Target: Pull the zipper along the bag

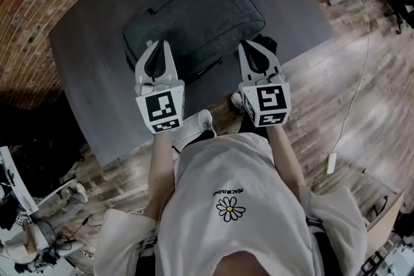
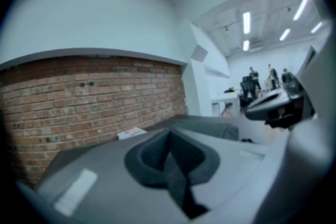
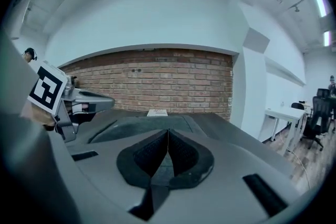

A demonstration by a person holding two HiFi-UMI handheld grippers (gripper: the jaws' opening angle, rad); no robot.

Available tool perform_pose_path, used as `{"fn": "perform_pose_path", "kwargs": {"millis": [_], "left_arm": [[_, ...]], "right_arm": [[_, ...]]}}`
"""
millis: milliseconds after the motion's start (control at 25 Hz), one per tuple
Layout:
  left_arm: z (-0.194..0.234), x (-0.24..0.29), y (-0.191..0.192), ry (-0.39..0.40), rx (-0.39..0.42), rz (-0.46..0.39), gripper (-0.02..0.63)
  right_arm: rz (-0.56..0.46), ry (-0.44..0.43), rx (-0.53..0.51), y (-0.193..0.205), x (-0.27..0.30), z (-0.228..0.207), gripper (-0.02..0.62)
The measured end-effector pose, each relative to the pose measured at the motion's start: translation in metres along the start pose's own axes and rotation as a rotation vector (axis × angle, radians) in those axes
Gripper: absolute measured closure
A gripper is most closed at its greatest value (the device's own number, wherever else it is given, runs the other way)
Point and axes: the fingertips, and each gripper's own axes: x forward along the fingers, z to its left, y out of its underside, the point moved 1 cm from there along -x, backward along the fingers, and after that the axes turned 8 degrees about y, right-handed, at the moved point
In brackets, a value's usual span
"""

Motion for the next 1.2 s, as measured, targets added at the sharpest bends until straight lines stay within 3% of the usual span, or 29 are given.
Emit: {"fn": "perform_pose_path", "kwargs": {"millis": [120,240,440,640,840,1200], "left_arm": [[-0.011,0.018,0.013,0.097,0.098,0.072,0.607],[-0.015,0.032,0.028,0.157,0.127,0.13,0.607],[-0.019,0.046,0.056,0.196,0.145,0.195,0.607],[-0.019,0.054,0.071,0.225,0.159,0.227,0.607],[-0.02,0.061,0.082,0.245,0.168,0.248,0.607],[-0.021,0.066,0.092,0.275,0.115,0.263,0.607]], "right_arm": [[0.083,-0.031,0.003,0.024,0.001,0.013,0.499],[0.169,-0.058,-0.018,0.053,0.005,0.027,0.472],[0.274,-0.009,-0.076,0.102,0.015,0.038,0.471],[0.311,0.055,-0.178,0.132,0.025,0.047,0.471],[0.343,0.039,-0.239,0.148,0.034,0.061,0.471],[0.374,0.061,-0.284,0.157,0.046,0.062,0.484]]}}
